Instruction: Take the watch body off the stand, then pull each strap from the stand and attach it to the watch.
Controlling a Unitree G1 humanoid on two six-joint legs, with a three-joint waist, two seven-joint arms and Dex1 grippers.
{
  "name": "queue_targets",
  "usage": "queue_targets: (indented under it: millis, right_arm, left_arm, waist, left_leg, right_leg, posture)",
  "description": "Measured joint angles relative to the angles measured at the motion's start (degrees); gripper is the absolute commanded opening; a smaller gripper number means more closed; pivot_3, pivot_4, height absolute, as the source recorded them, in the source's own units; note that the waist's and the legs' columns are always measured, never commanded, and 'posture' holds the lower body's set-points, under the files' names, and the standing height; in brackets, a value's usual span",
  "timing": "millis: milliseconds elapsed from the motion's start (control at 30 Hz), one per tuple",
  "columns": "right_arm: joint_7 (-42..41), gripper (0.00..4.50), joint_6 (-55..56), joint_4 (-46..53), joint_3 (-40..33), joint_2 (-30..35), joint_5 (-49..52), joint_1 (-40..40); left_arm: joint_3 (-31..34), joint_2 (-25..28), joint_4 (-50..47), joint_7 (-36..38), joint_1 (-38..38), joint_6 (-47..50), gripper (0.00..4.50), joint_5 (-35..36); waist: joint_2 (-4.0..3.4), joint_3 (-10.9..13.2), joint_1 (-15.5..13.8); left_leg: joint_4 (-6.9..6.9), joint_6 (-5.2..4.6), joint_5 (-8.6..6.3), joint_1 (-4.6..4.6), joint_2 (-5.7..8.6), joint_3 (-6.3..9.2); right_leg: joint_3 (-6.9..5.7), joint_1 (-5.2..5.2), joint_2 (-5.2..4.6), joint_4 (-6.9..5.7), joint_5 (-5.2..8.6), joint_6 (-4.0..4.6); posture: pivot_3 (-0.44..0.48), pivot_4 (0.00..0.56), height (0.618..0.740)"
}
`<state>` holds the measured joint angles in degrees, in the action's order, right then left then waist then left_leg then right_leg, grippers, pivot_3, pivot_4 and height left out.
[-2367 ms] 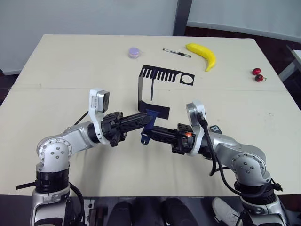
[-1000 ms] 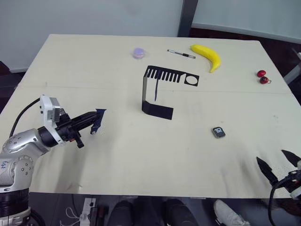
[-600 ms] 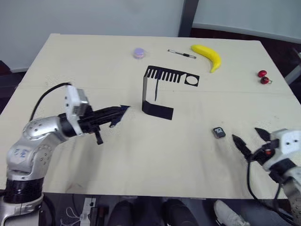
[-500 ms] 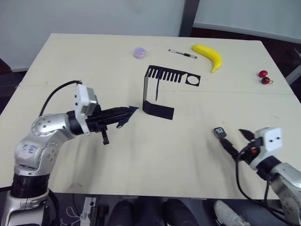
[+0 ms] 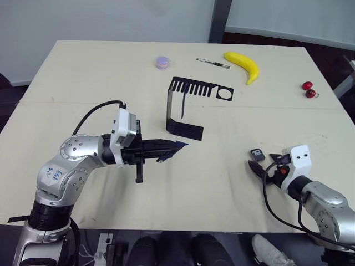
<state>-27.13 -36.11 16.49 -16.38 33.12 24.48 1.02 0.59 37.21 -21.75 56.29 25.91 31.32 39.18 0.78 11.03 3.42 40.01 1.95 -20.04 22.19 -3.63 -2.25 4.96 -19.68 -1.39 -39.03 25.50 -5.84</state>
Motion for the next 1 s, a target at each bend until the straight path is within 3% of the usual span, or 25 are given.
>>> queue_targets:
  millis: [333,1000]
  right_arm:
    - [-1.56,4.42,3.70,-5.81,1.46,0.11,-2.47,4.01]
    - [-0.82,4.42,4.68,-1.96,2.19,-1.38,-3.35,0.50]
  left_arm:
    - [-0.01,-0.01,0.01,0.79,0.27,0.59,0.00,0.00]
    - [0.39,0.40,0.05,0.96,0.24,1.04,0.00,0.00]
  waist:
    - [0.00,0.00,0.01]
    - [0.04,-0.03,0.06]
  left_leg:
    - [0.04,0.00,0.00,-0.01,-0.01,0.01]
    - [0.04,0.00,0.00,-0.02,-0.03,0.04]
  right_leg:
    - [-0.01,0.01,0.00,-0.04,0.00,0.00]
    - [-0.04,0.02,0.03,-0.07,0.00,0.00]
  posture:
    - [0.000,0.150,0.740]
    - [0.000,0.150,0.740]
